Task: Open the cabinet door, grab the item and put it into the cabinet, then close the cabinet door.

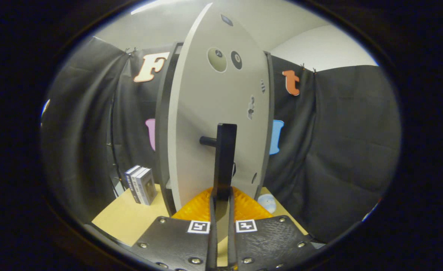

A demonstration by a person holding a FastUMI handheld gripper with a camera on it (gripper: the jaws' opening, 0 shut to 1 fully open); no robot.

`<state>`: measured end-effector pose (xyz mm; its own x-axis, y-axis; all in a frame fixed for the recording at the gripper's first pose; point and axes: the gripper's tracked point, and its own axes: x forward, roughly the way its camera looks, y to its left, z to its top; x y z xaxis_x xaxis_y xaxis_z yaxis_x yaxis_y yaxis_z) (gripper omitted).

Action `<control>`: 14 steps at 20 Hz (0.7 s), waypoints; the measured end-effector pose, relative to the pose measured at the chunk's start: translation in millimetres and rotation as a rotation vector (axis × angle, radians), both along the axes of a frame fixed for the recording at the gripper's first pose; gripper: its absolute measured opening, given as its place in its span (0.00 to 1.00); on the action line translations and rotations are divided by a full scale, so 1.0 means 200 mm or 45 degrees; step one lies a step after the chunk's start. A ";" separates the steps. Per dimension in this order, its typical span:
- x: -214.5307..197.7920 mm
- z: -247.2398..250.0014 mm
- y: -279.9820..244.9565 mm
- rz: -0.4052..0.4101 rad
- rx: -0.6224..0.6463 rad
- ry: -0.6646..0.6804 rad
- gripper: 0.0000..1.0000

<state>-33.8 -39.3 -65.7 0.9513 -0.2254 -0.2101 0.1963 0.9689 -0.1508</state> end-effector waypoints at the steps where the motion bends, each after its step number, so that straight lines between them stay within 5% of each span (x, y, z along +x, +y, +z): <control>1: -0.02 0.00 -0.03 -0.027 -0.010 0.001 0.11; 10: -0.15 0.06 -0.30 -0.294 -0.144 0.007 0.10; 14: -0.16 0.05 -0.35 -0.259 0.055 -0.007 0.10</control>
